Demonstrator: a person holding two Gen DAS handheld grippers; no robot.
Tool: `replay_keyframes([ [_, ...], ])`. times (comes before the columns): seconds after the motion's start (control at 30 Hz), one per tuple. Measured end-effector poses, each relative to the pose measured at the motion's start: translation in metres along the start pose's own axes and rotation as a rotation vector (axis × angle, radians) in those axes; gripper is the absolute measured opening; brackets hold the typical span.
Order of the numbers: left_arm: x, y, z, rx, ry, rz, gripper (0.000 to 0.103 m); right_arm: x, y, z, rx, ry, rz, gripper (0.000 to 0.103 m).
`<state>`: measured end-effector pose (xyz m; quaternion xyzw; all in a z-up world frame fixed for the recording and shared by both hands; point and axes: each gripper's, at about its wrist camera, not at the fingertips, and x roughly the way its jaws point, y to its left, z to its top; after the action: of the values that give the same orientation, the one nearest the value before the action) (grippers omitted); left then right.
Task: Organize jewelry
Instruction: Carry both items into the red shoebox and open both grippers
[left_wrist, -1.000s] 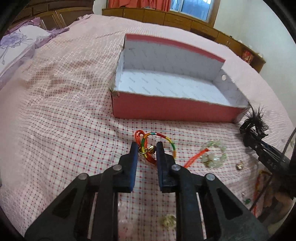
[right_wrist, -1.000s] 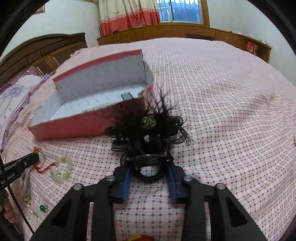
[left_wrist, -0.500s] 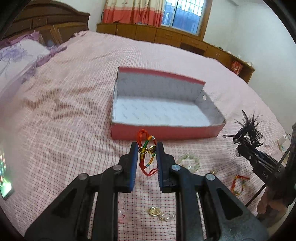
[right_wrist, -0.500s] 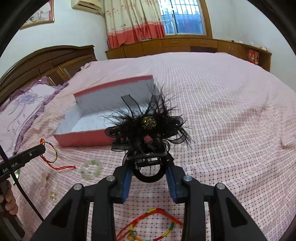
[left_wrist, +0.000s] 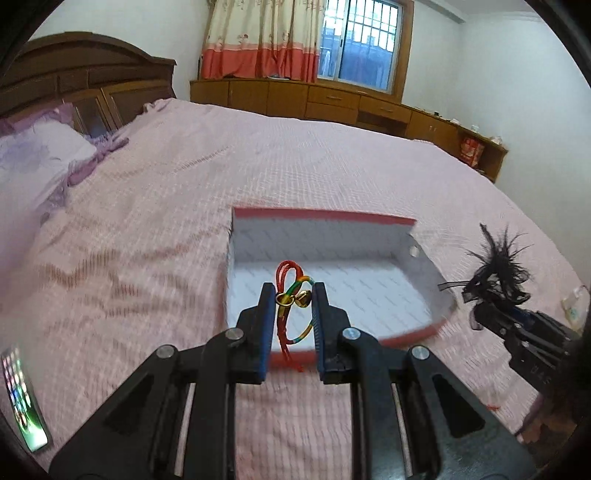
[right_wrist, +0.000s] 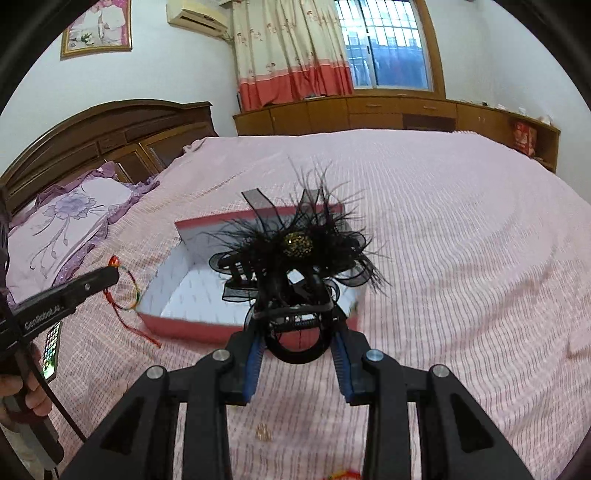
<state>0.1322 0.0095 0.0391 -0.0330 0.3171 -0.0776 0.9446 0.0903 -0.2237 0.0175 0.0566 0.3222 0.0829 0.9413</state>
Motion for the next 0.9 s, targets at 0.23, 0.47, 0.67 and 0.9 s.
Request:
replay_keyframes([
  [0.23,0.043,0.006,0.016,-0.009,0.025,0.020,0.011,0.043,0.006,0.026,-0.012,0.014,-0.011,0.036],
  [0.47,0.091,0.001,0.026,0.043,0.087,0.069,0.011,0.087,0.011,0.048,-0.043,0.062,-0.026,0.036],
  [0.67,0.131,0.003,0.026,0.043,0.152,0.057,0.011,0.127,0.012,0.055,-0.056,0.130,-0.049,0.036],
  [0.9,0.160,0.005,0.017,0.071,0.252,0.074,0.011,0.166,0.013,0.048,-0.064,0.232,-0.090,0.036],
])
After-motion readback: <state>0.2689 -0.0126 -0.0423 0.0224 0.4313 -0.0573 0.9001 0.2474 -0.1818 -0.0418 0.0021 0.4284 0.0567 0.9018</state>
